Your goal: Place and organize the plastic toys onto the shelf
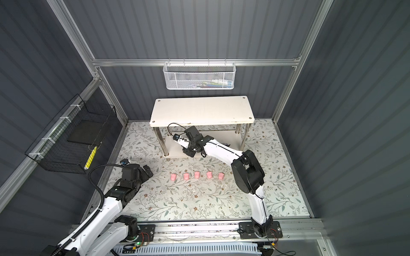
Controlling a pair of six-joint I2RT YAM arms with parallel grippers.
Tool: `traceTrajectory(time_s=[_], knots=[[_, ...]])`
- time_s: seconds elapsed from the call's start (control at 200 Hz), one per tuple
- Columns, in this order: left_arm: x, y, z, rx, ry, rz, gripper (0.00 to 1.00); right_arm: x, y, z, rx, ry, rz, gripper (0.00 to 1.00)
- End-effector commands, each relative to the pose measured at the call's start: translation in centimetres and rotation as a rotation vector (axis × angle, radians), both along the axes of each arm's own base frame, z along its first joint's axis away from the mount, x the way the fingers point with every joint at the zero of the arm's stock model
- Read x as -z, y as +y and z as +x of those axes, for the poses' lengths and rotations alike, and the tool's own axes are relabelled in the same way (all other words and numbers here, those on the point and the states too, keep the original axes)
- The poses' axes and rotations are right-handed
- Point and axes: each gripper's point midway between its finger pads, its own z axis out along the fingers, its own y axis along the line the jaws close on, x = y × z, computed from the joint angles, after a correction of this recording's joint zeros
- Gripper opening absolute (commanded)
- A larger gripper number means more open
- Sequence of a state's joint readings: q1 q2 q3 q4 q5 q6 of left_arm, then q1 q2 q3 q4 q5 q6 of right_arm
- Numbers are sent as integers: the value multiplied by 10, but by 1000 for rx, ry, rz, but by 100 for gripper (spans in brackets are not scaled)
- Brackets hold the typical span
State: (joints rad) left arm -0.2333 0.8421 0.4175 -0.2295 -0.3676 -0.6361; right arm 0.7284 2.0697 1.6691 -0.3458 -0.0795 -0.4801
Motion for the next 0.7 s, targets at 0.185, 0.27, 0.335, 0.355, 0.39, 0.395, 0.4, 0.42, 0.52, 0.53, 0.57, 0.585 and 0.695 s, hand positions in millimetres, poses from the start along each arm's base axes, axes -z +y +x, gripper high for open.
traceTrajectory(time_s=[0.185, 0.27, 0.335, 0.355, 0.39, 0.395, 0.4, 0.42, 0.52, 0.53, 0.57, 0.585, 0.695], knots=[[2, 4, -3, -7, 5, 25, 100, 3, 5, 8, -17, 9, 37, 35], [2, 4, -3, -8, 4, 25, 100, 6, 4, 8, -14, 17, 37, 36], [2, 4, -3, -8, 4, 25, 100, 7, 5, 8, -15, 22, 38, 36], [2, 4, -2, -8, 5, 25, 100, 7, 4, 8, -15, 24, 38, 36], [2, 4, -2, -9, 4, 26, 100, 8, 4, 8, -15, 26, 37, 36], [2, 4, -2, -9, 4, 26, 100, 8, 4, 8, -15, 26, 38, 36], [2, 4, -2, -9, 4, 26, 100, 8, 4, 8, -15, 26, 39, 37], [3, 4, -2, -9, 6, 26, 100, 8, 4, 8, -14, 26, 39, 37], [4, 4, -2, -9, 9, 25, 100, 9, 4, 8, -16, 32, 42, 37], [4, 4, -2, -8, 8, 25, 100, 9, 4, 7, -17, 33, 43, 37], [5, 4, -2, -9, 11, 26, 100, 10, 4, 7, -18, 36, 44, 37], [4, 4, -2, -8, 10, 25, 100, 10, 4, 7, -18, 37, 44, 38], [5, 4, -2, -10, 8, 24, 100, 12, 3, 9, -14, 42, 40, 39]])
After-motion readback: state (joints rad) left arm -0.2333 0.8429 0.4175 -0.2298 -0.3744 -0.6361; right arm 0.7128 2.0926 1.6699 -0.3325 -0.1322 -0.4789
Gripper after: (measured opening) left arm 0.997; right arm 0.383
